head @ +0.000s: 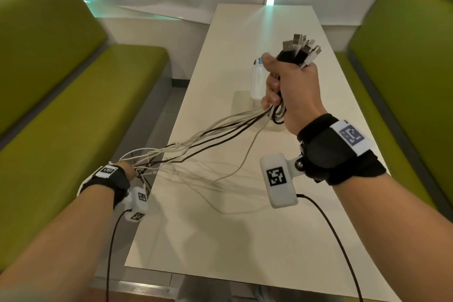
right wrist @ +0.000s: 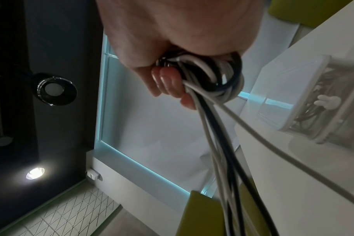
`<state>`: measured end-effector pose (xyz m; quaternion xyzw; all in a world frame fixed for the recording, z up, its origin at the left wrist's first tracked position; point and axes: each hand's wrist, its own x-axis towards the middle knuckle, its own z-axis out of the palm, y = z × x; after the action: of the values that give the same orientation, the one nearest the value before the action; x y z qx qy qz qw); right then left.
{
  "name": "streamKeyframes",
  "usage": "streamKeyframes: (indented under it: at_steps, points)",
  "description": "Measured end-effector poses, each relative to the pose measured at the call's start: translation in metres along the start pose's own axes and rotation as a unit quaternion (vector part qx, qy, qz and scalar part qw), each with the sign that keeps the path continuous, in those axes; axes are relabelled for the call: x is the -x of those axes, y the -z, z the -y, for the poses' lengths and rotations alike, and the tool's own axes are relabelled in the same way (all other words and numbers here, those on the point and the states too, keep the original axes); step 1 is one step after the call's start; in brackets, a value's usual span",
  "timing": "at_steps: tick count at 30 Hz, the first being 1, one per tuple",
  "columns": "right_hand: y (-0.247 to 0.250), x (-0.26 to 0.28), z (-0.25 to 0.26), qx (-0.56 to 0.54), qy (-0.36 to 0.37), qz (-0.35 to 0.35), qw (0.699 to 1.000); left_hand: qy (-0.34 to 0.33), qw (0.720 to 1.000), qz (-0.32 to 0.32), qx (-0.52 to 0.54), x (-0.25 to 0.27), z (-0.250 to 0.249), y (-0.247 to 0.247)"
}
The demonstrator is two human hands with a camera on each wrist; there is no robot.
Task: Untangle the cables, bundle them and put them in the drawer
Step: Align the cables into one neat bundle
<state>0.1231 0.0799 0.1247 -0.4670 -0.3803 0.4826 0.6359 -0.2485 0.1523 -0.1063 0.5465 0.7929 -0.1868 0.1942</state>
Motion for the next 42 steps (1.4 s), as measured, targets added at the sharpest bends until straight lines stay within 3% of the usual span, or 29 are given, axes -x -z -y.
streamKeyframes:
  at_steps: [7, 11, 12, 16, 19, 23, 25, 30, 38, 42]
  points:
    - [-0.007, 0.008, -0.007, 0.003, 0.001, 0.009, 1.000, 0.033, 0.994, 0.003, 0.104, 0.006, 0.020, -0.017]
    - [-0.009, 0.012, -0.005, 0.004, -0.002, 0.011, 1.000, -0.005, 0.984, 0.039, 0.172, -0.114, 0.074, -0.074]
    - [-0.008, 0.012, -0.004, 0.006, -0.001, 0.012, 1.000, -0.002, 0.984, 0.043, 0.170, -0.115, 0.075, -0.073]
    - [-0.007, 0.013, 0.002, 0.009, 0.007, 0.010, 1.000, -0.031, 0.985, 0.016, 0.167, -0.001, 0.035, -0.013]
    - [-0.005, 0.013, 0.007, 0.008, 0.008, 0.003, 1.000, -0.061, 0.985, 0.077, 0.140, -0.012, 0.040, -0.013]
    - [-0.002, 0.011, 0.004, 0.022, 0.005, -0.001, 1.000, -0.050, 0.925, 0.129, 0.353, 0.000, 0.043, -0.008]
    - [0.000, 0.010, 0.001, 0.024, 0.000, -0.002, 1.000, -0.001, 0.899, 0.124, 0.421, 0.000, 0.049, -0.009]
    - [0.003, 0.005, -0.003, 0.029, -0.005, 0.000, 1.000, 0.054, 0.856, 0.157, 0.490, 0.005, 0.055, -0.008]
    - [0.004, 0.002, -0.006, 0.047, -0.003, -0.002, 0.999, 0.024, 0.917, 0.005, 0.399, -0.006, 0.056, -0.023]
    - [0.004, 0.001, -0.006, 0.058, -0.001, -0.002, 0.998, 0.032, 0.978, -0.049, 0.198, -0.008, 0.054, -0.015]
